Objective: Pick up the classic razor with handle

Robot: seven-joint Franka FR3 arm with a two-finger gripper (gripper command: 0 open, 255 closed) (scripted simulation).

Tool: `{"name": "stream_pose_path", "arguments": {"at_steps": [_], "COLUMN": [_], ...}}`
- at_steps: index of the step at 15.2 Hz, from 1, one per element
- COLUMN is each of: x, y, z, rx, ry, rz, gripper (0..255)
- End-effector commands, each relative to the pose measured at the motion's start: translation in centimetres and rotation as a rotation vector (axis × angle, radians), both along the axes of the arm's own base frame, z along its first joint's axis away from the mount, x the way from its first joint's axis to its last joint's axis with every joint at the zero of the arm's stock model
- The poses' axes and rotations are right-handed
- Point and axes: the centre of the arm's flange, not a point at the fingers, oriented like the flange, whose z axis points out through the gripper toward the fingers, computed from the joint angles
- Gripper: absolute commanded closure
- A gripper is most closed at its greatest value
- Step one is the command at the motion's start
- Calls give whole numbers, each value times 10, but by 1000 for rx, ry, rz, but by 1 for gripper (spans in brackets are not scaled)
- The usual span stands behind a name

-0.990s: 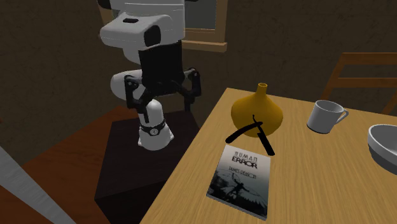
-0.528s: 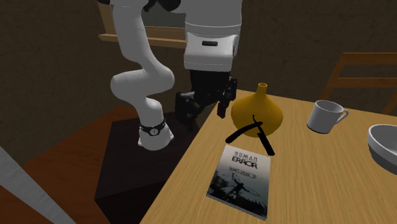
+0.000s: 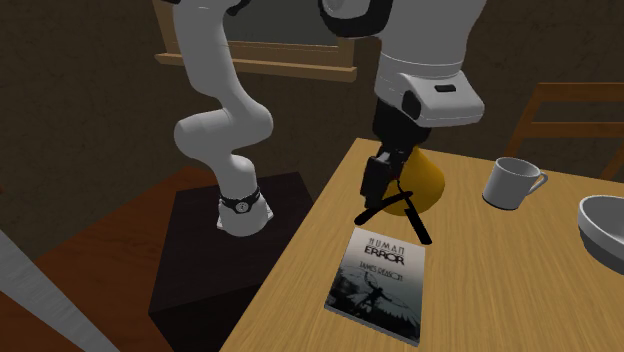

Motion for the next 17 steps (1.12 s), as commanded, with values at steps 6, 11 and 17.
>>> {"name": "stream_pose_path", "arguments": {"at_steps": [6, 11, 17], "x": [-20, -20, -20], "y": [78, 78, 78], "z": [-15, -42, -55], "rx": [29, 29, 29], "ry": [26, 26, 26], "rz": [247, 247, 247], "gripper": [0, 0, 255]}}
